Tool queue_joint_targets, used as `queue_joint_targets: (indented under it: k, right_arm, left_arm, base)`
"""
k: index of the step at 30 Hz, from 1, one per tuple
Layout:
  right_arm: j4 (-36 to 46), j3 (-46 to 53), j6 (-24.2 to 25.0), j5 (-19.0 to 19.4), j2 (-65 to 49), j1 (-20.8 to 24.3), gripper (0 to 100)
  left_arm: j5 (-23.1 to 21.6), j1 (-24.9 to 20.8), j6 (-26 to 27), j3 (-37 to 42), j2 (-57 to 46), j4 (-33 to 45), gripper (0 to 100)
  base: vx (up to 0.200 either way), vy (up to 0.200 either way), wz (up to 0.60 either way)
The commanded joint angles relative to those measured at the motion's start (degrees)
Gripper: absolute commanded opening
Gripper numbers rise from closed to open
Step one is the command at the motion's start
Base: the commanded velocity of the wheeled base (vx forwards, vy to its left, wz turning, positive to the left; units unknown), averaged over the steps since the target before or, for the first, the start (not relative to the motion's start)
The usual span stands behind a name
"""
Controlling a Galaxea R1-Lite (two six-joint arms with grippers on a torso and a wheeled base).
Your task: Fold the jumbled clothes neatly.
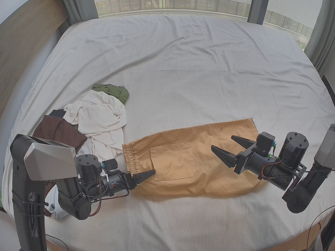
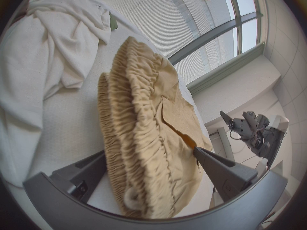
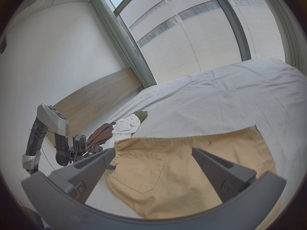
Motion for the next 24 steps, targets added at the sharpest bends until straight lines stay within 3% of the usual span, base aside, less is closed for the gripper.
queue_joint_targets:
  k: [1, 9, 14, 18, 19, 24]
  right_arm:
    - [-0.03, 0.12, 0.03, -0.03, 0.28, 0.22, 100]
    - [-0.03, 0.12, 0.03, -0.03, 0.81, 0.22, 100]
    - [-0.03, 0.21, 0.03, -0.12, 0.81, 0.22, 100]
    - [-0.03, 0.30, 0.03, -0.12, 0.90, 0.31, 100]
    - [-0.03, 0.30, 0.03, -0.12, 0.90, 0.31, 100]
    - [-0.03, 0.30, -0.06, -0.12, 1.43, 0.31, 100]
  left_arm:
    - [0.41, -1.70, -2.62, -2.23, 1.04, 0.29, 100]
    - [0.94, -2.49, -9.83, -4.33, 0.68, 0.29, 100]
    - [4.89, -2.49, -10.27, -4.69, 0.77, 0.29, 100]
    - [5.42, -2.49, -10.45, -4.60, 0.86, 0.29, 100]
    - [5.42, -2.49, -10.71, -4.60, 0.95, 0.29, 0]
    - [5.51, -2.23, -11.68, -4.60, 0.86, 0.29, 0]
  base:
    - [0.000, 0.000, 0.00]
    - [0.000, 0.000, 0.00]
    - [0.000, 0.000, 0.00]
    - [0.000, 0.000, 0.00]
    - [0.000, 0.000, 0.00]
    - [0.000, 0.000, 0.00]
